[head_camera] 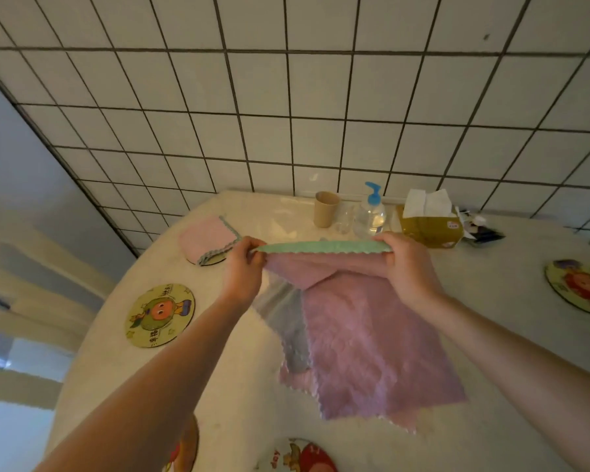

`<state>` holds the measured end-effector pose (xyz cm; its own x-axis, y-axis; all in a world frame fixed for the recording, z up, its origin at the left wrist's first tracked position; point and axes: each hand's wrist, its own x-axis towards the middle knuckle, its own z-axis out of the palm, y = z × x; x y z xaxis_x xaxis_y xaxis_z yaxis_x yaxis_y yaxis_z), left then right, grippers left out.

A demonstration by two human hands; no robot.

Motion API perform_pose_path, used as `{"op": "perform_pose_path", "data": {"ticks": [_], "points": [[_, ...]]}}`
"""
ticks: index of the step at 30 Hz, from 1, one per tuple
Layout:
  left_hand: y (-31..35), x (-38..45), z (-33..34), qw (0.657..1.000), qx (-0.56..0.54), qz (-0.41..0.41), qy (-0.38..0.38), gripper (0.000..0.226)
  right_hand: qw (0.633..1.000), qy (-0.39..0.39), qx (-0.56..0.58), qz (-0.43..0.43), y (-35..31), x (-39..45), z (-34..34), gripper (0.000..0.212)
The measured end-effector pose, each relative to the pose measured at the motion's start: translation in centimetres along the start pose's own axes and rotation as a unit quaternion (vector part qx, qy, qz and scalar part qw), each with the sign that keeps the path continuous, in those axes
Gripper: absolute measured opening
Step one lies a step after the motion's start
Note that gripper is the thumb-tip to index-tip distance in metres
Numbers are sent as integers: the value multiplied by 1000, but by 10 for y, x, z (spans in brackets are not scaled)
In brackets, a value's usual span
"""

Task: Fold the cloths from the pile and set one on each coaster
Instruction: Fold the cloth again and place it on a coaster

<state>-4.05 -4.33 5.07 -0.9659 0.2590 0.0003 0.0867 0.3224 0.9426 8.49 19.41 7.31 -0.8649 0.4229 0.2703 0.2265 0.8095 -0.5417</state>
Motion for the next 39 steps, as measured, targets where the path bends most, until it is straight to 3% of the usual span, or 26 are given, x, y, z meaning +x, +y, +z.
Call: {"op": "perform_pose_path", "data": {"ticks": [4,9,12,16,21,26,29,33,39], "points": [[25,4,-70,990,68,96,82,16,995,47,15,-85,-73,4,0,39],[7,-47,-155,978,96,144,119,9,989,14,19,-145,-127,-43,33,38],[-51,-92,-206,981,144,110,75,14,987,-43,15,-157,-147,-98,69,29],[-141,-169,-247,970,236,65,-9,20,975,-188,-18,-118,-145,-184,124,35],[-214,-253,-269,965,230,13,-125,21,935,-345,-58,-53,-141,-278,159,41],[-243,-293,-281,949,245,-5,-200,31,913,-400,-75,-25,-143,-320,158,25],[-241,-288,-285,951,232,-35,-201,34,924,-379,-19,45,-141,-318,151,12],[-227,-253,-281,976,148,-111,-114,11,952,-264,70,139,-136,-297,148,6],[-211,-181,-257,976,90,-195,-39,13,929,-150,193,276,-127,-246,157,6]]}}
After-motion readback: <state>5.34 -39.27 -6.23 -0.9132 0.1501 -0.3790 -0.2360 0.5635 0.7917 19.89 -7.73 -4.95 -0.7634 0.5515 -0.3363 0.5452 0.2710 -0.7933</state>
